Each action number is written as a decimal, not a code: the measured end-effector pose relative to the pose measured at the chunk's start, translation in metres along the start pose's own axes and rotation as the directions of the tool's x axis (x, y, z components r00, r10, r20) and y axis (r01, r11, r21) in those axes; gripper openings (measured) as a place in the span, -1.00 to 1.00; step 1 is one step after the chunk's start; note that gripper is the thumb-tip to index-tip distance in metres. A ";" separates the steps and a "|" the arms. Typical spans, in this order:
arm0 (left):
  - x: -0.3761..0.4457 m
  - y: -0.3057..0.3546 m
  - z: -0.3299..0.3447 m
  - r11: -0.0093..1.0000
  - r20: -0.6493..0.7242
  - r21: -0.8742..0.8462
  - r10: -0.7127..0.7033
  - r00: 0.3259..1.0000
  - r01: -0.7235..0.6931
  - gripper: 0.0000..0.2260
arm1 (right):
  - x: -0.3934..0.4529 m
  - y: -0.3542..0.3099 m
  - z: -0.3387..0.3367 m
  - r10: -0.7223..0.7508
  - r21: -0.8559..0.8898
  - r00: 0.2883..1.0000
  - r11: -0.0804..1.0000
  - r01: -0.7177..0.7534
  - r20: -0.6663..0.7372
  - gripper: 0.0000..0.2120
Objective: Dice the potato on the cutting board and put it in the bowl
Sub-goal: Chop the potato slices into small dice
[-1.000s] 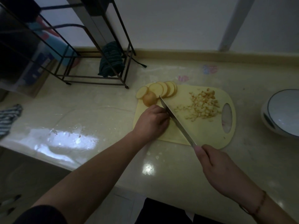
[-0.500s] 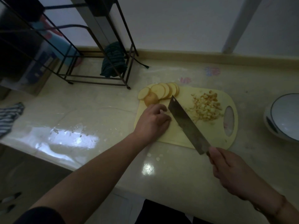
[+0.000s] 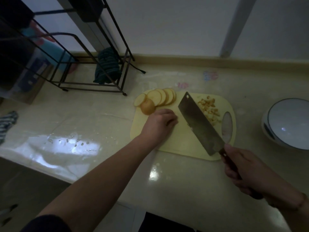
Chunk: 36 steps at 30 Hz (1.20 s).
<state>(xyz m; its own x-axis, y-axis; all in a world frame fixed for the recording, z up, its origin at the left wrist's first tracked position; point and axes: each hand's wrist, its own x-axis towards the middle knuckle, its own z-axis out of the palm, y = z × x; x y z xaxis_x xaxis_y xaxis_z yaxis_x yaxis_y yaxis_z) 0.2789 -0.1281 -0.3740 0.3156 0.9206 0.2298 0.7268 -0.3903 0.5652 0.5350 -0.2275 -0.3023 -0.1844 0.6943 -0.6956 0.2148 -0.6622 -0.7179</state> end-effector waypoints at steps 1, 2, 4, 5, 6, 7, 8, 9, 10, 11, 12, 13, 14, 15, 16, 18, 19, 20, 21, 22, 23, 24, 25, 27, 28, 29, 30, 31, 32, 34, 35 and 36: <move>0.004 0.004 0.005 1.000 -0.004 -0.006 0.007 1.000 -0.007 -0.89 | 0.000 -0.001 -0.001 -0.006 0.002 1.000 1.000 0.006 0.012 -0.51; 0.008 0.008 0.009 1.000 -0.009 -0.025 -0.012 1.000 0.012 -0.90 | -0.001 -0.001 -0.001 -0.012 0.003 1.000 1.000 0.012 0.024 -0.50; 0.014 0.013 0.016 0.993 -0.024 -0.090 -0.081 0.996 0.078 -0.91 | -0.005 -0.003 -0.004 -0.022 0.005 0.999 1.000 0.022 0.042 -0.49; 0.015 0.015 0.018 0.987 -0.026 -0.125 -0.107 0.994 0.103 -0.92 | -0.007 -0.003 -0.005 -0.032 0.000 0.998 0.999 0.032 0.045 -0.49; 0.015 0.017 0.019 0.981 -0.028 -0.155 -0.126 0.992 0.120 -0.93 | -0.010 -0.005 -0.008 -0.051 -0.019 0.998 0.998 0.052 0.042 -0.49; 0.012 0.020 0.018 0.976 -0.032 -0.176 -0.139 0.990 0.131 -0.94 | -0.012 -0.007 -0.010 -0.085 -0.064 0.996 0.994 0.087 0.027 -0.49; 0.008 0.024 0.016 0.974 -0.038 -0.177 -0.148 0.988 0.139 -0.95 | -0.013 -0.010 -0.012 -0.142 -0.148 0.990 0.979 0.142 0.006 -0.48; 0.002 0.027 0.012 0.977 -0.044 -0.160 -0.150 0.988 0.141 -0.94 | -0.013 -0.012 -0.014 -0.223 -0.265 0.975 0.941 0.211 -0.018 -0.46; -0.005 0.029 0.006 0.982 -0.049 -0.129 -0.142 0.989 0.135 -0.91 | -0.014 -0.015 -0.016 -0.314 -0.391 0.949 0.878 0.277 -0.032 -0.44; -0.012 0.031 0.001 0.987 -0.061 -0.100 -0.134 0.989 0.128 -0.88 | -0.014 -0.015 -0.019 -0.393 -0.507 0.919 0.799 0.324 -0.032 -0.45; -0.019 0.033 -0.005 0.986 -0.092 -0.078 -0.151 0.984 0.145 -0.85 | -0.013 -0.014 -0.022 -0.453 -0.617 0.891 0.706 0.348 -0.016 -0.48; -0.026 0.035 -0.010 0.980 -0.153 -0.071 -0.197 0.968 0.188 -0.83 | -0.012 -0.014 -0.025 -0.495 -0.711 0.869 0.605 0.358 0.017 -0.52; -0.033 0.038 -0.016 0.963 -0.243 -0.084 -0.268 0.932 0.255 -0.81 | -0.012 -0.013 -0.028 -0.531 -0.793 0.845 0.492 0.359 0.052 -0.57; -0.037 0.041 -0.021 0.941 -0.336 -0.112 -0.340 0.879 0.321 -0.81 | -0.010 -0.012 -0.031 -0.567 -0.858 0.819 0.375 0.352 0.087 -0.61; -0.040 0.046 -0.026 0.926 -0.396 -0.131 -0.376 0.838 0.353 -0.84 | -0.008 -0.011 -0.034 -0.595 -0.903 0.796 0.270 0.335 0.117 -0.63; -0.041 0.060 -0.030 0.962 -0.432 -0.044 -0.261 0.863 0.269 -0.87 | -0.004 -0.006 -0.037 -0.597 -0.940 0.782 0.131 0.315 0.178 -0.57; -0.040 0.066 -0.030 0.983 -0.402 0.036 -0.150 0.903 0.180 -0.84 | -0.003 -0.003 -0.039 -0.582 -0.946 0.788 0.094 0.311 0.201 -0.55; -0.038 0.071 -0.028 0.990 -0.336 0.095 -0.066 0.939 0.104 -0.82 | -0.002 -0.001 -0.040 -0.599 -0.952 0.773 0.057 0.301 0.209 -0.56; -0.034 0.076 -0.026 0.990 -0.252 0.130 -0.026 0.967 0.061 -0.82 | 0.000 0.000 -0.041 -0.619 -0.957 0.756 0.023 0.290 0.214 -0.57; -0.031 0.079 -0.023 0.986 -0.160 0.156 -0.024 0.987 0.049 -0.83 | 0.001 0.002 -0.041 -0.632 -0.959 0.742 -0.006 0.282 0.222 -0.58; -0.028 0.080 -0.020 0.981 -0.080 0.188 -0.037 0.996 0.052 -0.82 | 0.000 0.001 -0.040 -0.640 -0.961 0.735 -0.023 0.275 0.225 -0.58; -0.024 0.081 -0.017 0.976 -0.010 0.207 -0.063 0.998 0.064 -0.80 | 0.000 0.001 -0.041 -0.643 -0.964 0.732 -0.039 0.263 0.225 -0.58; -0.021 0.082 -0.015 0.974 0.042 0.216 -0.085 0.995 0.074 -0.77 | 0.001 0.002 -0.041 -0.648 -0.967 0.729 -0.049 0.249 0.220 -0.57; -0.014 0.084 -0.011 0.971 0.117 0.214 -0.131 0.984 0.104 -0.70 | -0.003 -0.001 -0.040 -0.619 -0.975 0.757 -0.069 0.211 0.208 -0.54; -0.011 0.085 -0.010 0.971 0.138 0.208 -0.147 0.979 0.116 -0.66 | -0.006 -0.003 -0.039 -0.620 -0.975 0.755 -0.083 0.207 0.213 -0.52; -0.008 0.086 -0.009 0.972 0.150 0.199 -0.155 0.976 0.124 -0.63 | -0.008 -0.004 -0.038 -0.663 -0.970 0.712 -0.100 0.221 0.231 -0.52; -0.006 0.087 -0.007 0.974 0.157 0.185 -0.160 0.974 0.130 -0.60 | -0.010 -0.006 -0.037 -0.657 -0.970 0.719 -0.090 0.224 0.227 -0.53; -0.003 0.088 -0.006 0.975 0.165 0.174 -0.164 0.973 0.135 -0.58 | -0.011 -0.008 -0.036 -0.617 -0.969 0.754 -0.065 0.237 0.226 -0.55; 0.000 0.090 -0.005 0.975 0.177 0.171 -0.169 0.970 0.139 -0.56 | -0.012 -0.011 -0.034 -0.593 -0.970 0.774 -0.053 0.238 0.223 -0.55; 0.007 0.090 -0.001 0.973 0.212 0.187 -0.174 0.962 0.135 -0.54 | -0.013 -0.016 -0.032 -0.581 -0.972 0.782 -0.082 0.221 0.226 -0.54; 0.009 0.091 0.000 0.971 0.217 0.201 -0.171 0.961 0.127 -0.52 | -0.012 -0.016 -0.033 -0.586 -0.971 0.777 -0.082 0.225 0.229 -0.52; 0.011 0.091 0.001 0.969 0.213 0.212 -0.170 0.962 0.124 -0.51 | -0.011 -0.015 -0.034 -0.606 -0.969 0.760 -0.088 0.231 0.236 -0.48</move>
<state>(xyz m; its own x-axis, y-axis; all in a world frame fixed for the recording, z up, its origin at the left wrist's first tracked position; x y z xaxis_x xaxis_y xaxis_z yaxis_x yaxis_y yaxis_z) 0.3492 -0.1540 -0.3204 0.3099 0.9498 -0.0432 0.8730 -0.2663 0.4087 0.5659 -0.2154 -0.2827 -0.4963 0.8624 -0.0997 0.8680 0.4913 -0.0715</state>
